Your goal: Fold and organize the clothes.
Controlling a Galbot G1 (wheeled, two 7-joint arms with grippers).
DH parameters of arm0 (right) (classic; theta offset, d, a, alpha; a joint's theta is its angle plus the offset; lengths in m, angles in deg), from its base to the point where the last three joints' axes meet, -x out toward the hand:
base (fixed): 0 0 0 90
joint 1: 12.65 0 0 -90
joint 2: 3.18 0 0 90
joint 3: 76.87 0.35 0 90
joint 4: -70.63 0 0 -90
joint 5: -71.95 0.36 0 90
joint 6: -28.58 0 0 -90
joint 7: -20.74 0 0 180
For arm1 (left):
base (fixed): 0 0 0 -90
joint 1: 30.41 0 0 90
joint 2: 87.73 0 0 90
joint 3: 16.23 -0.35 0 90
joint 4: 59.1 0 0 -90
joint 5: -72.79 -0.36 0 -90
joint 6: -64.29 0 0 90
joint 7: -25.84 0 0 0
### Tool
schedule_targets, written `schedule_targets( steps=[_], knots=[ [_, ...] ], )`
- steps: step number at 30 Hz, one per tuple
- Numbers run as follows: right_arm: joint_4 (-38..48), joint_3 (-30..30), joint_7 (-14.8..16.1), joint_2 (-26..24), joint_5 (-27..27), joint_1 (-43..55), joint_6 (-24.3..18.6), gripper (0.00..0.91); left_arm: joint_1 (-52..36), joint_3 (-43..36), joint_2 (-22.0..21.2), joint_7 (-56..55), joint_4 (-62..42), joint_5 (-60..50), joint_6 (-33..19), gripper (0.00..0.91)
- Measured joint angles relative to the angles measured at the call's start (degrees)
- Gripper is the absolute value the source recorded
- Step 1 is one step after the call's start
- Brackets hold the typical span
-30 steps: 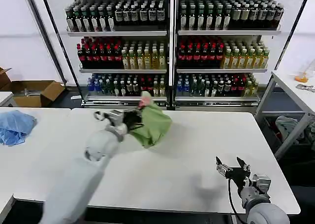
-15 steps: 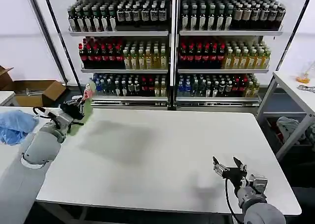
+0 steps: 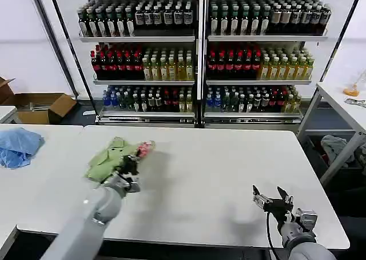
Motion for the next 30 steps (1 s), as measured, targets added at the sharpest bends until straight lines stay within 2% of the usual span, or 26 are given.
schedule_targets(
  steps=[7, 8, 9, 10, 15, 19, 30],
  knots=[
    [-1.26, 1.10, 0.14, 0.59, -0.30, -1.74, -0.10, 0.907, -3.86, -7.37, -5.22, -1.20, -2.62, 7.11, 4.18, 0.030],
    [-1.41, 1.19, 0.18, 0.60, -0.30, -1.89, -0.12, 0.907, -4.59, -8.23, -5.93, -1.67, -3.02, 8.99, 5.02, 0.060],
    [-1.58, 1.29, 0.21, 0.60, -0.30, -1.99, -0.14, 0.907, -5.30, -9.00, -6.58, -2.19, -3.42, 10.83, 5.80, 0.171],
    [-1.68, 1.32, 0.24, 0.60, -0.30, -2.06, -0.15, 0.907, -6.10, -9.83, -7.29, -2.87, -3.85, 13.13, 6.71, 0.907],
    [-2.18, 1.36, 0.56, 0.40, -0.29, -2.05, -0.22, 0.907, -9.45, -12.89, -10.42, -6.31, -5.45, 24.54, 9.25, 0.907],
    [-2.33, 1.26, 0.84, -0.10, -0.06, -1.68, -0.41, 0.907, -11.15, -15.03, -12.17, -9.65, -6.19, 34.63, 9.23, 0.907],
    [-0.41, -1.00, 0.48, -1.40, 1.84, 1.53, -1.75, 0.907, -8.43, -15.31, -11.88, -17.82, 0.05, 56.62, 6.95, 0.907]
  ],
)
